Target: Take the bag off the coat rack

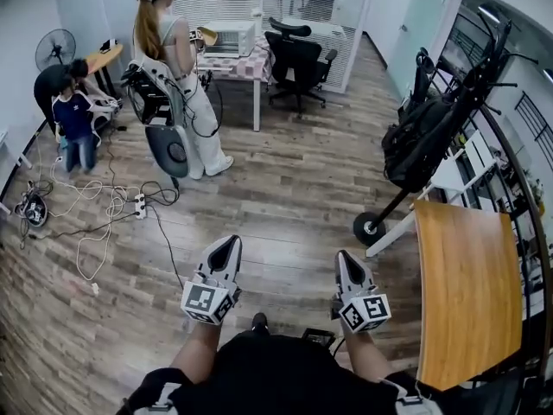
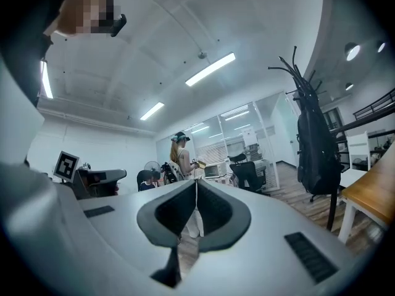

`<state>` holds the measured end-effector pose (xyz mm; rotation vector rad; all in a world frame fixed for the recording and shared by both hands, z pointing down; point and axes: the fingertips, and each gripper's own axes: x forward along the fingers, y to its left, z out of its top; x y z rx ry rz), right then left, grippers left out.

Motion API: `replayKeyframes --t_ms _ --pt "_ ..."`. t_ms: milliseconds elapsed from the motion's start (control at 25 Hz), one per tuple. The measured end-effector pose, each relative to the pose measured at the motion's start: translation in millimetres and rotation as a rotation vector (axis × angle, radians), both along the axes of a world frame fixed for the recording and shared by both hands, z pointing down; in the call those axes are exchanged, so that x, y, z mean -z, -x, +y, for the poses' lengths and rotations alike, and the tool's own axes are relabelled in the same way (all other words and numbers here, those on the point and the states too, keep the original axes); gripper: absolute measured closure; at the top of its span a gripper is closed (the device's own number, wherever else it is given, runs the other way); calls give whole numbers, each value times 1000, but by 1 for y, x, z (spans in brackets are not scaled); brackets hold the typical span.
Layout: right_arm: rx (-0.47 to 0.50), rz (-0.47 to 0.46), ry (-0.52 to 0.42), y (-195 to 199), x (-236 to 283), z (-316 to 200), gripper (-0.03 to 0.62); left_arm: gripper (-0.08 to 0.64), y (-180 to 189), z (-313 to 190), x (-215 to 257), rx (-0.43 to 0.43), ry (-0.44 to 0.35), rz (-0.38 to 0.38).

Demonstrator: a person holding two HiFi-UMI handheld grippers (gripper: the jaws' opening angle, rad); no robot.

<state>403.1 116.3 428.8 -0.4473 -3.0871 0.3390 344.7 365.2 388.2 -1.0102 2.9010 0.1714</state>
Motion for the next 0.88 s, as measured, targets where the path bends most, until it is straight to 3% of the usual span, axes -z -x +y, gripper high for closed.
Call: replayKeyframes --t_ms 200,480,680,880 --pt "-53 -11 -14 49 6 4 559 543 52 11 -3 -7 9 28" --pt "-39 12 -7 97 -5 13 559 543 107 5 -17 -51 16 56" --pt "-43 19 -3 128 -12 0 558 543 142 -12 -37 -93 30 109" --pt "-66 35 25 171 -26 -24 559 543 189 -41 -41 -115 46 114"
